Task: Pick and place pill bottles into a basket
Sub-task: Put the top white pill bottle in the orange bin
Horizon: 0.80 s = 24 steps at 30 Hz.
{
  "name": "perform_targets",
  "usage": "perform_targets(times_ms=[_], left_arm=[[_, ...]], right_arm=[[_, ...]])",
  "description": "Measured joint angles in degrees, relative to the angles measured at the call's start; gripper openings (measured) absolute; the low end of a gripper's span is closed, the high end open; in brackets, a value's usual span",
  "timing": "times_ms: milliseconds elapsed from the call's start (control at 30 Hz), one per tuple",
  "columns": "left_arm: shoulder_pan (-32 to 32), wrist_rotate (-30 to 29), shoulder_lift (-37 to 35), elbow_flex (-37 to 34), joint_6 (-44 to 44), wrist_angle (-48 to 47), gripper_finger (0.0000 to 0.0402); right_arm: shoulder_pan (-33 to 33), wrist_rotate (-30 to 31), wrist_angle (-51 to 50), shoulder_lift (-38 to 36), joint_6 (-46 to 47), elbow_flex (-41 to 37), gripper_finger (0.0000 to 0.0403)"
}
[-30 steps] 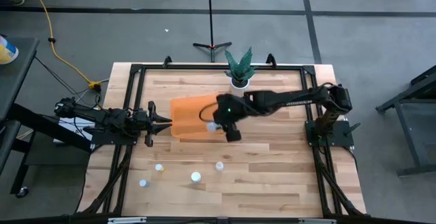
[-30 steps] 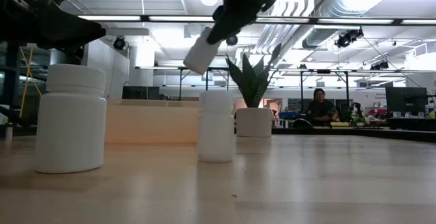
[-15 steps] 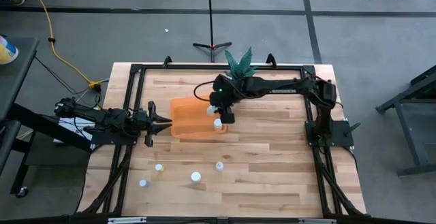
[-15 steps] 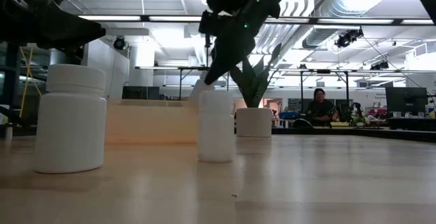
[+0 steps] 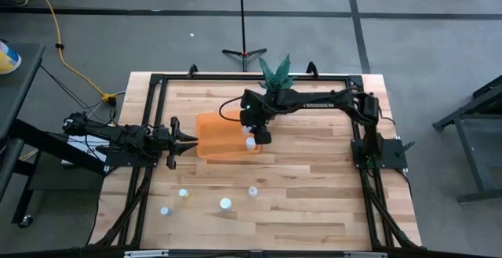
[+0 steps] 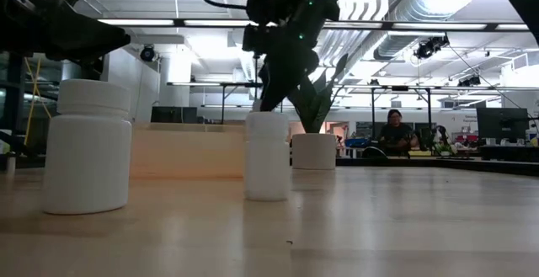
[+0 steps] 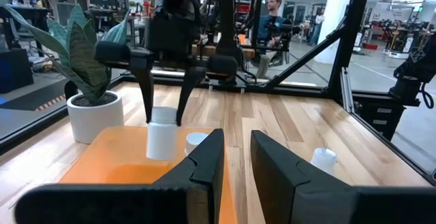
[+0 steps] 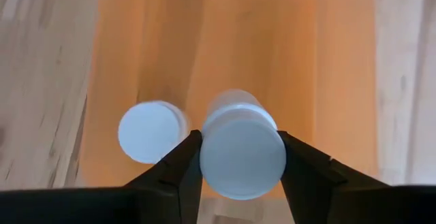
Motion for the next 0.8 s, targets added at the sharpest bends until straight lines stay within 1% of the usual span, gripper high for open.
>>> perform_targets(times_ms=[100, 333, 533, 700, 800], left_arm=[[0.0, 0.0, 0.0, 0.0, 0.0, 0.0, 0.0108], [0.0, 0.0, 0.0, 0.0, 0.0, 0.0, 0.0108], [0.0, -0.1, 0.0, 0.0, 0.0, 0.0, 0.0108], [0.0, -0.1, 0.0, 0.0, 0.0, 0.0, 0.0108], [0.0, -0.1, 0.0, 0.0, 0.0, 0.0, 0.0108]], right_arm=[[-0.2, -1.1, -0.8, 0.8, 0.0, 0.0, 0.0151], [-0.2, -0.7, -2.1, 1.5, -0.5, 0.0, 0.0160], [-0.2, -0.7, -4.2, 2.4, -0.9, 0.0, 0.0153], [-0.2, -0.4, -3.8, 2.5, -0.9, 0.0, 0.0169], [-0.2, 0.9, -3.4, 2.5, -0.9, 0.0, 0.0177]])
